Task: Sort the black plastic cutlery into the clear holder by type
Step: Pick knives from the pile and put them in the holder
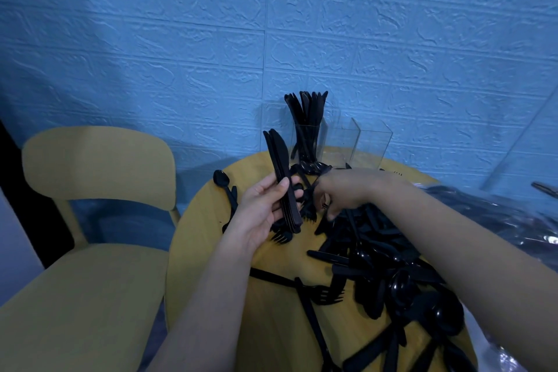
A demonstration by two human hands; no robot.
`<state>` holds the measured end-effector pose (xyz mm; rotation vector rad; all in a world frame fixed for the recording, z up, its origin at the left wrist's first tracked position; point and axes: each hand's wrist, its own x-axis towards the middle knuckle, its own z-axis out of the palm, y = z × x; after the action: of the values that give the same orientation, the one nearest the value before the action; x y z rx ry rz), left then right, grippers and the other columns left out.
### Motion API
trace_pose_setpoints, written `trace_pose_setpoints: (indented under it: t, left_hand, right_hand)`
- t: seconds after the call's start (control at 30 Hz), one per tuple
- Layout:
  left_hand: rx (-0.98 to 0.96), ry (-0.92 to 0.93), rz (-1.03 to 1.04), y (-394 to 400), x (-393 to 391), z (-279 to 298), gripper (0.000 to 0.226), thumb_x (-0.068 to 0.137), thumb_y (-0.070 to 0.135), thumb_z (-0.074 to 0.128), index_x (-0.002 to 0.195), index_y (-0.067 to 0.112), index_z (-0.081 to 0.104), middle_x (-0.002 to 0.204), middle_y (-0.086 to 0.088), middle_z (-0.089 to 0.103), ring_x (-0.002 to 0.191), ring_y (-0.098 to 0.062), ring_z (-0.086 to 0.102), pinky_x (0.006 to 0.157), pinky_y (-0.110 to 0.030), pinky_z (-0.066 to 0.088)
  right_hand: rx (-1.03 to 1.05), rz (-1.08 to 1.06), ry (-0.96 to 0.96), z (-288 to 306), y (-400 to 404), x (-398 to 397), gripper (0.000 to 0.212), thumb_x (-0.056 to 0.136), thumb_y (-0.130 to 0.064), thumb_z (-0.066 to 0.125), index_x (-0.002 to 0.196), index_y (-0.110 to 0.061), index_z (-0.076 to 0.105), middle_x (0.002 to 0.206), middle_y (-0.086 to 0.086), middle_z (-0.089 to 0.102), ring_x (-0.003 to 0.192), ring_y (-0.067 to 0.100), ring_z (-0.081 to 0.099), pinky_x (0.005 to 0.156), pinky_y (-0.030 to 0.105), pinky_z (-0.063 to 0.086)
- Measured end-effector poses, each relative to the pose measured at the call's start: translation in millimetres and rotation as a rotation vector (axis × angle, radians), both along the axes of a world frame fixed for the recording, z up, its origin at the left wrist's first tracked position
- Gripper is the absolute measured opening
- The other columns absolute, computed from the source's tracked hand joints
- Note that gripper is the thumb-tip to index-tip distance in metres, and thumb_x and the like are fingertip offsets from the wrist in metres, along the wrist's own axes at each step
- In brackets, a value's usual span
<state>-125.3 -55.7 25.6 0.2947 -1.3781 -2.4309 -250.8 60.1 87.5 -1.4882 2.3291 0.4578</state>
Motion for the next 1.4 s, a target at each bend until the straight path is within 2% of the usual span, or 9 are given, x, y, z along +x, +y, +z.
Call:
trace_pose_setpoints:
  t: [0.2,0.37,0.47,0.67,0.83,1.0,1.1,1.27,1.4]
  left_hand:
    - [-0.015,-0.001,-0.003,0.2,-0.2,0.4,0.024,0.093,0.005,0.054,0.111,0.017,0.063,0.092,0.002,0.074,0.078,-0.012,0.07,0.069,-0.029,0.058]
    - [-0.015,0.001,-0.002,0.5,0.7,0.6,0.024,0.092,0.006,0.054,0.112,0.017,0.063,0.092,0.002,0.074,0.078,-0.012,0.07,0.071,-0.03,0.058]
    - [-0.009,-0.002,-0.001,0.3,0.9,0.8,0.024,0.092,0.006,0.054,0.111,0.018,0.063,0.092,0.002,0.074,0.078,-0.012,0.07,0.07,-0.029,0.058]
    - [-0.004,0.007,0.015,-0.4,0.7,1.9,0.024,0.092,0.006,0.054,0.113,0.015,0.062,0.094,0.001,0.073,0.079,-0.013,0.07,0.068,-0.029,0.058]
    - [0.023,0.042,0.092,-3.8,2.8,1.7,0.02,0.094,0.005,0.052,0.103,0.017,0.065,0.09,0.003,0.073,0.077,-0.012,0.07,0.066,-0.028,0.058]
    - [0.065,0.052,0.116,-5.3,3.2,1.6,0.019,0.096,0.007,0.05,0.101,0.017,0.065,0.092,0.002,0.072,0.077,-0.011,0.07,0.068,-0.026,0.058]
    - [0.028,0.03,0.117,-3.9,3.0,0.5,0.019,0.095,0.007,0.051,0.102,0.018,0.065,0.095,0.001,0.071,0.079,-0.012,0.07,0.069,-0.027,0.058]
    - [-0.028,0.013,0.078,-1.4,3.4,2.1,0.019,0.094,0.008,0.054,0.105,0.019,0.064,0.094,0.002,0.073,0.08,-0.012,0.071,0.065,-0.027,0.057]
    - [-0.08,-0.003,0.006,2.5,4.3,5.1,0.023,0.093,0.01,0.055,0.111,0.02,0.064,0.093,0.003,0.073,0.078,-0.011,0.069,0.062,-0.023,0.055]
  right_hand:
    - [0.155,0.123,0.177,-5.4,1.7,3.9,0.052,0.082,-0.032,0.07,0.129,-0.02,0.052,0.133,0.002,0.043,0.122,0.024,0.044,0.09,0.037,0.047]
    - [0.16,0.175,0.169,-4.8,-2.1,8.8,0.043,0.085,-0.026,0.068,0.125,-0.016,0.054,0.134,0.002,0.042,0.121,0.023,0.043,0.085,0.035,0.044]
    - [0.109,0.196,0.114,-7.5,-2.1,3.4,0.025,0.085,-0.024,0.068,0.107,-0.014,0.059,0.124,0.0,0.044,0.112,0.021,0.046,0.074,0.031,0.04]
    - [-0.166,0.131,-0.053,-14.9,5.0,-6.9,0.013,0.086,-0.024,0.067,0.096,-0.017,0.062,0.099,-0.002,0.058,0.09,0.015,0.053,0.076,0.031,0.045]
    - [-0.662,0.0,-0.141,0.6,16.7,-6.9,0.014,0.085,-0.021,0.069,0.095,-0.012,0.066,0.09,-0.007,0.058,0.087,0.013,0.055,0.071,0.012,0.038]
    - [-1.124,-0.304,-0.467,15.5,11.2,-0.9,0.017,0.082,-0.021,0.072,0.075,-0.031,0.061,0.073,-0.009,0.057,0.066,0.004,0.05,0.068,0.021,0.042]
    - [-1.225,-0.375,-0.598,21.3,5.9,4.7,0.015,0.084,-0.018,0.07,0.076,-0.025,0.06,0.068,-0.006,0.056,0.057,-0.001,0.052,0.062,0.014,0.045]
    - [-1.264,-0.429,-0.773,22.3,1.5,6.6,0.014,0.086,-0.017,0.068,0.074,-0.019,0.062,0.066,-0.003,0.059,0.061,0.007,0.056,0.065,0.023,0.048]
    - [-1.238,-0.462,-0.88,18.3,-4.9,8.8,0.012,0.084,-0.013,0.069,0.074,-0.018,0.063,0.06,-0.008,0.064,0.057,0.004,0.057,0.059,0.018,0.045]
